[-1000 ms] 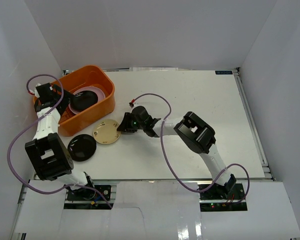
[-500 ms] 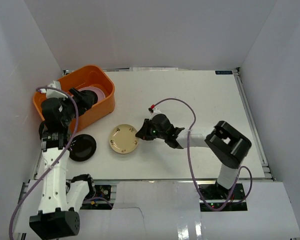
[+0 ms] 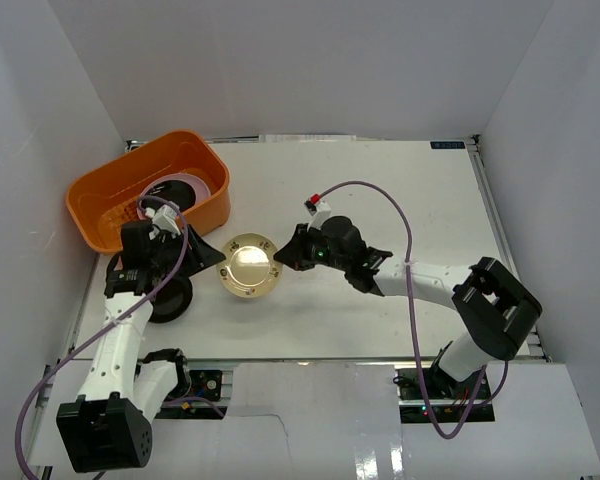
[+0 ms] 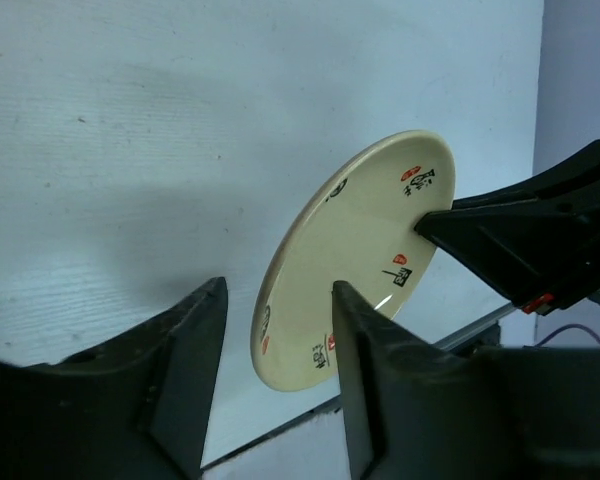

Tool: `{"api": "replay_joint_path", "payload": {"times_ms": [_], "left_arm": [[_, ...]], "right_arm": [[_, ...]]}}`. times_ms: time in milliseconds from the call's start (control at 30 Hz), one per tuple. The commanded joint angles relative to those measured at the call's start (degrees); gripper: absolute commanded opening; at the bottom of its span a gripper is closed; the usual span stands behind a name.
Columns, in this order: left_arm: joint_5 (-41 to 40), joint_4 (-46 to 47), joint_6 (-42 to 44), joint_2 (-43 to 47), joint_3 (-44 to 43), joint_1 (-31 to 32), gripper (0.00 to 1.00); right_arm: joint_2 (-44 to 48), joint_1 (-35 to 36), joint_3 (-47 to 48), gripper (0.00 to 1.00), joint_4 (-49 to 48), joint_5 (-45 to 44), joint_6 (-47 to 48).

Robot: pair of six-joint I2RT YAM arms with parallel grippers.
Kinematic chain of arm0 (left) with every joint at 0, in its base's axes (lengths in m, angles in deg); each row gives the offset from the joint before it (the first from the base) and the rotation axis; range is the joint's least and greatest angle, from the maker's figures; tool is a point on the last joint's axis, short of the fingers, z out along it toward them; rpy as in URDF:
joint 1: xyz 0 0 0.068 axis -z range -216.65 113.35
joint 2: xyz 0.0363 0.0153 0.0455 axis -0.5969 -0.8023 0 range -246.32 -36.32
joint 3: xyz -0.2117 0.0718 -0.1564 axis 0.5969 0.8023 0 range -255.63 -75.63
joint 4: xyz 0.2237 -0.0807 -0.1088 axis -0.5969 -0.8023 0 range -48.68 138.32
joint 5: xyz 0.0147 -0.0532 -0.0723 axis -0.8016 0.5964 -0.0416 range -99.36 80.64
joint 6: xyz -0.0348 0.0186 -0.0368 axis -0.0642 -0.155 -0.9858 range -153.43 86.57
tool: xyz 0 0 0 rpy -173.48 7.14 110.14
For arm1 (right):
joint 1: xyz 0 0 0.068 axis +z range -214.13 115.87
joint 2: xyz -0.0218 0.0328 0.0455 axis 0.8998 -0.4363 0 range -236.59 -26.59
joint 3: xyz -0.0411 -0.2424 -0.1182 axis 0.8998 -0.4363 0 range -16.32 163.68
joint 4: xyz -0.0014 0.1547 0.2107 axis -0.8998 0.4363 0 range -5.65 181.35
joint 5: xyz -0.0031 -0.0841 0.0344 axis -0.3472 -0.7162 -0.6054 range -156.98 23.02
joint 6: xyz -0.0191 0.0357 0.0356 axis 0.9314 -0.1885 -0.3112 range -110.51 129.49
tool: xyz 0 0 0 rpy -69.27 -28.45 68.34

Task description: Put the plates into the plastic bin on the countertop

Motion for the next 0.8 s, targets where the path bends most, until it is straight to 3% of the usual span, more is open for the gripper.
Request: {"api": "replay_joint_path", "payload": {"times_ms": [0, 233, 333, 400, 467, 500, 600, 767], "left_arm": [[2.5, 2.7, 1.0, 0.0, 1.3, 0.9, 0.43], [4.5, 4.6, 0.6, -2.1, 1.6, 1.5, 0.41], [4.5, 5.3, -0.7, -1.9, 1.0, 1.5, 0.11], [3.7, 6.1, -2.0, -1.3, -0.7, 1.5, 0.0], [2.3, 6.5, -4.3, -1.3, -4.4, 1.6, 0.0], [0.6, 7.1, -5.1, -1.5, -5.9, 1.5, 0.0], [-3.9, 7.8, -7.1, -4.7, -13.2, 1.4, 0.0], [-13.5, 9.4, -10.6, -12.2, -23.2, -1.2, 0.0]], "right_arm": [[0.2, -0.2, 3.4, 0.08, -1.8, 3.2, 0.5], [0.2, -0.6, 4.7, 0.08, -1.8, 5.4, 0.2], [0.1, -1.0, 5.3, 0.08, -2.0, 7.3, -0.4], [0.5, -1.3, 5.1, 0.23, -1.8, 8.4, -0.5], [1.4, -1.6, 4.4, 0.47, -1.7, 8.6, -1.1], [2.3, -1.8, 3.8, 0.53, -1.6, 9.2, -1.1], [4.6, -2.0, 2.0, 0.66, -0.9, 9.3, -0.9], [8.9, -2.0, -2.9, 0.68, -0.7, 7.2, 1.0]]}}
